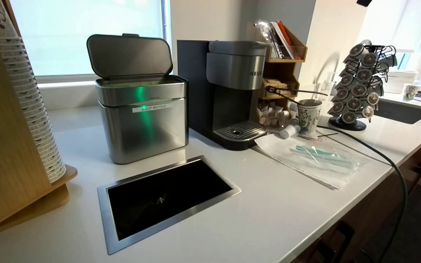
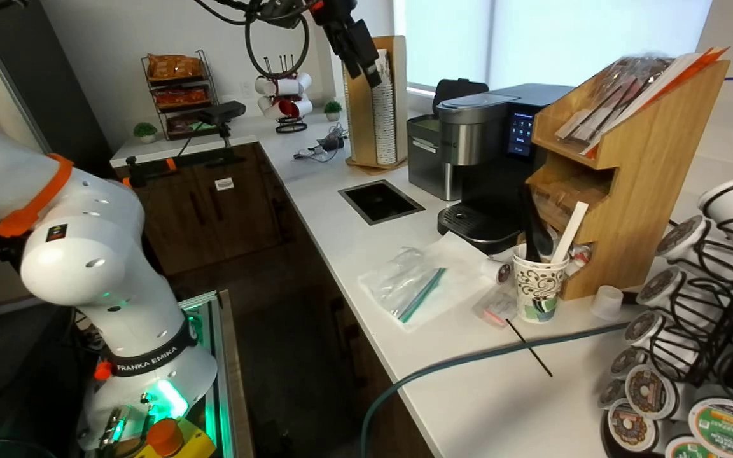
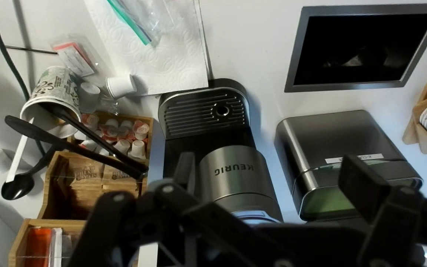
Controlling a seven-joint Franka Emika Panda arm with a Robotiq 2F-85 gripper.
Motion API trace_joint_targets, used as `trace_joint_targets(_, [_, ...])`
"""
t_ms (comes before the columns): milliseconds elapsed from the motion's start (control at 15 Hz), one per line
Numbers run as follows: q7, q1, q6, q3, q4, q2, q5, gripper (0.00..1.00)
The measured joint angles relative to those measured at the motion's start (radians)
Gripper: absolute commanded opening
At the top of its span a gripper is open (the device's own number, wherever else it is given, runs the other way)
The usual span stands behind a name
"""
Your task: Close the silver bin.
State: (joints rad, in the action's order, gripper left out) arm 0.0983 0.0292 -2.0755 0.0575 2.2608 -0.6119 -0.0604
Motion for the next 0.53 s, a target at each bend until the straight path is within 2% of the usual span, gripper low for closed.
trace_joint_targets(267, [-0.020,0.005,-0.100,0.031,-0.005,0.020,0.027,1.00])
trace_joint_targets(533, [-0.083,0.030,-0.252,0.091,-0.062,0.110,0.110,1.00])
